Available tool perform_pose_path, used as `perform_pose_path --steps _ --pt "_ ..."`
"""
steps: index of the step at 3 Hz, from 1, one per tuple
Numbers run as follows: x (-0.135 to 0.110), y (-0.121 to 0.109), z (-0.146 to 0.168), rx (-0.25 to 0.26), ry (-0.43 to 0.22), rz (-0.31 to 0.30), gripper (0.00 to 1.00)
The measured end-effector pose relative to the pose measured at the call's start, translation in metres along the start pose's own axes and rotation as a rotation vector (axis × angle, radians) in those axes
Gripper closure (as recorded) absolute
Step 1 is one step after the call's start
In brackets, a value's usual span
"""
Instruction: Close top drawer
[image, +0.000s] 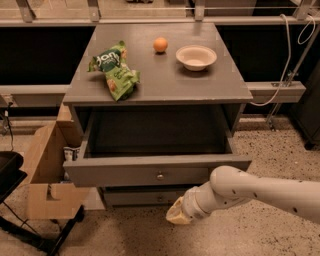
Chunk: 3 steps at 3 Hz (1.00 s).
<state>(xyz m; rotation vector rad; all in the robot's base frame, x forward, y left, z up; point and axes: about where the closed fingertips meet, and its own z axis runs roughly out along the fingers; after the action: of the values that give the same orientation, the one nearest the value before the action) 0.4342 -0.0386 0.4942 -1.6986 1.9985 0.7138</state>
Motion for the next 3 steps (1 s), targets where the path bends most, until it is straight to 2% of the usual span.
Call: perform_pose_path --steps 1,2,3 --pt "-0.012 -0.029 0.004 -0.025 0.005 -0.008 1.0" --pt "-0.029 -0.076 0.013 -0.073 0.018 -0.016 1.0" --pt "-0.043 -0.111 0.019 -0.103 0.03 -0.022 1.0"
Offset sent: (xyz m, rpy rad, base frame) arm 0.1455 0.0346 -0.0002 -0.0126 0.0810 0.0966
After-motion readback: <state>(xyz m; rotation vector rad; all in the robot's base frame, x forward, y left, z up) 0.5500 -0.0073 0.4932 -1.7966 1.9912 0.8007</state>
